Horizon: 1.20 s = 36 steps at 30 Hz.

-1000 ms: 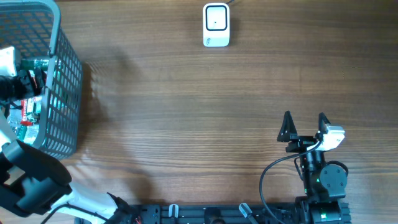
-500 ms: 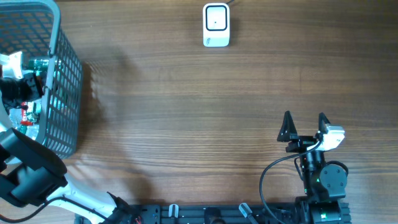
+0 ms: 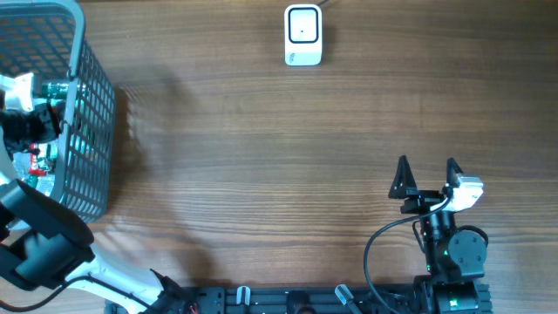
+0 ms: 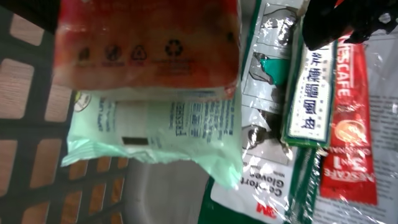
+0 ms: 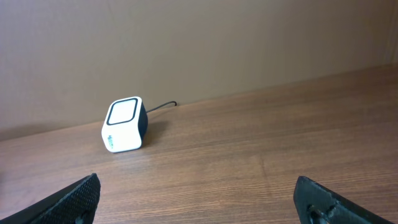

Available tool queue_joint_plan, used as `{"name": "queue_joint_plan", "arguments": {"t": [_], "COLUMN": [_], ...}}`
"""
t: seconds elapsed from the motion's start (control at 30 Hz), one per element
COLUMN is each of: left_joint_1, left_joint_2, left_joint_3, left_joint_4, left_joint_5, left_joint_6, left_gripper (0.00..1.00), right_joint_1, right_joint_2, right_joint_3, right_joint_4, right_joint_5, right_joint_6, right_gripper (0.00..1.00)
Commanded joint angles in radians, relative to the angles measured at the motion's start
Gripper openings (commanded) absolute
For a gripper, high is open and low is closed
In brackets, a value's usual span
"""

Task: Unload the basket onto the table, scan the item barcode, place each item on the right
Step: 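Reach into the basket and grasp the green-white wet-wipe pack with left gripper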

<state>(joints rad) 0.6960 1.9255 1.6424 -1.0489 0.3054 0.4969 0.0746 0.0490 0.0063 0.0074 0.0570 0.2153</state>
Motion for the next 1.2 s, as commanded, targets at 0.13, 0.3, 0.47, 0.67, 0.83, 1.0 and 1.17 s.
{"name": "queue_joint_plan", "arguments": {"t": [0.13, 0.3, 0.47, 0.67, 0.83, 1.0, 1.17], "left_joint_1": [0.002, 0.002, 0.002, 0.002, 0.002, 0.003, 0.003], "left_joint_2": [0.011, 0.011, 0.011, 0.010, -0.019, -0.088, -0.183], "left_joint_3": [-0.111, -0.114, -0.114, -0.114, -0.081, -0.035, 0.014], "left_joint_4": [0.049, 0.069, 0.087, 0.089, 0.088, 0.089, 0.097], "left_joint_5": [0.012, 0.012, 0.012, 0.012, 0.009, 0.008, 0.004], "left_joint_6": [0.027, 0.026, 0.011, 0.011, -0.020, -0.041, -0.042], "left_gripper": [0.96, 0.77, 0.65, 0.61, 0.58, 0.58, 0.58], "right_joint_1": [-0.004, -0.004, -0.004, -0.004, -0.004, -0.004, -0.004], "right_joint_2": [0.000, 0.000, 0.000, 0.000, 0.000, 0.000, 0.000], "right_joint_3": [-0.001, -0.001, -0.001, -0.001, -0.001, -0.001, -0.001], "right_joint_4": [0.006, 0.006, 0.006, 0.006, 0.006, 0.006, 0.006], "right_joint_5": [0.010, 0.010, 0.010, 0.011, 0.011, 0.011, 0.010], "right_joint_6": [-0.005, -0.005, -0.005, -0.005, -0.005, -0.005, -0.005], "right_gripper": [1.00, 1.00, 1.00, 1.00, 1.00, 1.00, 1.00]}}
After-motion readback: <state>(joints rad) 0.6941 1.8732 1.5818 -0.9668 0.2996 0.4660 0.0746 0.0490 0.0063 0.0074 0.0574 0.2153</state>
